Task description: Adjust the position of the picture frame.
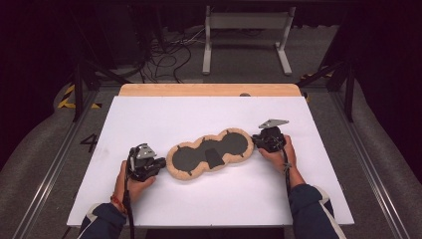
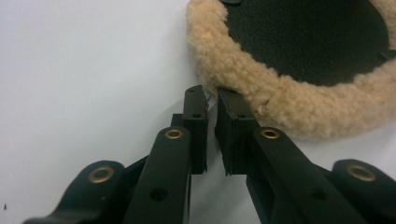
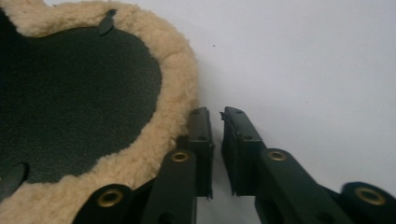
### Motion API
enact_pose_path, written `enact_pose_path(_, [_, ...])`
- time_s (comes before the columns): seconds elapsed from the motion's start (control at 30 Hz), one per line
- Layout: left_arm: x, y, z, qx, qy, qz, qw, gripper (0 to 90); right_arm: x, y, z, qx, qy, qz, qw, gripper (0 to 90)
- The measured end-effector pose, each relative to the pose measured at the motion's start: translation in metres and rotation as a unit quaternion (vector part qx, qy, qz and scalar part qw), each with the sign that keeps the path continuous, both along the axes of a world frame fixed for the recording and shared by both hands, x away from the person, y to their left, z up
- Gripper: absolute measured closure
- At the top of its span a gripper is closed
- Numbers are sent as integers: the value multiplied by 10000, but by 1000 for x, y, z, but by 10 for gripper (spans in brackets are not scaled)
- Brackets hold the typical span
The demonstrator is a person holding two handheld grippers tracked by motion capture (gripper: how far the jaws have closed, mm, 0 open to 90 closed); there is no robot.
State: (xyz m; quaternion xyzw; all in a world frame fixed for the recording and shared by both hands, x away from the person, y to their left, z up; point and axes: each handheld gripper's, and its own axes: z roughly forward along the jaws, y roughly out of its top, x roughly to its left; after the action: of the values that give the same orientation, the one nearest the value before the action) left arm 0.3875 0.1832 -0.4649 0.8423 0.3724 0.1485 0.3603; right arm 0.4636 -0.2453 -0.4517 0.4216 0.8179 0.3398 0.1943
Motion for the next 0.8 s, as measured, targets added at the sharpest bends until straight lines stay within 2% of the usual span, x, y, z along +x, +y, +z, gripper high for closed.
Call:
enact_pose_path(0.07, [2,-1,0,-68,43,14,10000,854,3,1,1,-25,45,125,9999,873])
enact_pose_path(0.13, [5,-1,0,-44,46,-40,10000,863,7,-1,1,3,64,220,9997,886])
enact_pose_path(0.2, [7,-1,0,-8,19,-75,10000,874,9,1,1,-60,40,201,9998,884])
enact_pose_path(0.23, [8,-2,-1,-91,67,-17,9999,878,11,2,1,-96,30,164,9998,871])
enact_pose_path(0.3, [8,-2,-1,-100,55,-30,9999,882,16,6,2,-216,-9,88,9997,846])
enact_pose_path(0.4, [9,-1,-1,-95,57,-65,9999,882,21,7,2,-185,-3,75,9998,848])
enact_pose_path(0.47, [10,-1,-1,-46,2,-129,9999,886,23,7,1,-86,61,186,9998,900])
enact_pose_path(0.57, [13,0,-2,-107,15,-212,9997,898,23,3,1,47,129,311,9994,900])
enact_pose_path(0.63, [14,0,-2,-75,-33,-248,9997,899,23,2,0,120,174,351,9992,900])
enact_pose_path(0.67, [15,1,-2,-27,-73,-299,9995,899,23,1,0,108,165,415,9989,900])
enact_pose_path(0.7, [16,1,-2,-41,-53,-339,9994,899,23,1,1,-12,88,615,9981,900])
enact_pose_path(0.8, [19,4,-2,-95,-4,-412,9991,899,23,-1,3,-57,186,837,9963,900])
